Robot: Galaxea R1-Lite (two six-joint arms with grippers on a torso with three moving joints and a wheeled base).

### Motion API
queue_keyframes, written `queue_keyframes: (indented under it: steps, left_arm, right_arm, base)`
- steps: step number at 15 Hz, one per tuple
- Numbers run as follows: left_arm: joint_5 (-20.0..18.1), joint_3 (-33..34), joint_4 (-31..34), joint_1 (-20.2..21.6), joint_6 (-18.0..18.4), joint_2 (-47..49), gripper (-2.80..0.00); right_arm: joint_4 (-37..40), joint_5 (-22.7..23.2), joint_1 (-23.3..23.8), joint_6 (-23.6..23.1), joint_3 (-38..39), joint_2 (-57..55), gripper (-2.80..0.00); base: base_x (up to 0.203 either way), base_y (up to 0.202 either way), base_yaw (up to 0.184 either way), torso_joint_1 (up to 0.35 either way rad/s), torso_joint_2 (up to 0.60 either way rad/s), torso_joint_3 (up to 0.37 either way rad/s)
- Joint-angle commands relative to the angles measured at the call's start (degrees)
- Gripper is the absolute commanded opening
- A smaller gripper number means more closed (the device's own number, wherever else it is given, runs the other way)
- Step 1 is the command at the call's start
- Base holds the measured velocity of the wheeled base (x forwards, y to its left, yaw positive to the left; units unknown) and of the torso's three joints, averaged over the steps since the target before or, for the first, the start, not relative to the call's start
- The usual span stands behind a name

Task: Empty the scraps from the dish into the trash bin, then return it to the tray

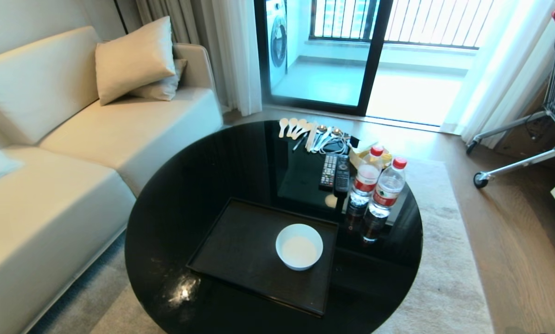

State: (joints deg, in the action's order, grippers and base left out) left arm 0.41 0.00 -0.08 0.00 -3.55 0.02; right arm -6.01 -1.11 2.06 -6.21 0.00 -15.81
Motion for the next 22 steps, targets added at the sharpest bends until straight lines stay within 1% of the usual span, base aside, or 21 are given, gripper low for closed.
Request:
queue_keyframes:
  steps: [1, 4, 6, 8, 22]
  left_arm:
    - [0.02, 0.0, -0.01, 0.0, -0.06, -0.02, -2.8]
    - [0.02, 0.0, -0.01, 0.0, -0.06, -0.02, -2.8]
    - [0.02, 0.0, -0.01, 0.0, -0.06, -0.02, -2.8]
    - [0.02, 0.0, -0.01, 0.0, -0.06, -0.02, -2.8]
    - [0.02, 0.0, -0.01, 0.0, -0.06, -0.02, -2.8]
  right_arm:
    - [2.48, 1.03, -2.01, 0.18, 0.0, 4.71, -2.8]
    - [8.2, 4.08, -2.11, -0.15, -0.8, 12.82, -2.8]
    - [8.02, 4.69, -2.15, -0.28, -0.68, 15.81, -2.8]
    - [5.89, 4.8, -2.09, -0.35, 0.0, 15.81, -2.8]
    - [5.92, 4.72, -2.15, 0.14, 0.0, 15.81, -2.8]
  base:
    - [0.0, 0.0, 0.0, 0.0, 0.0, 0.0]
    - [0.0, 0.0, 0.0, 0.0, 0.0, 0.0]
    - [0.0, 0.0, 0.0, 0.0, 0.0, 0.0]
    - [0.0, 0.0, 0.0, 0.0, 0.0, 0.0]
    - [0.0, 0.0, 0.0, 0.0, 0.0, 0.0]
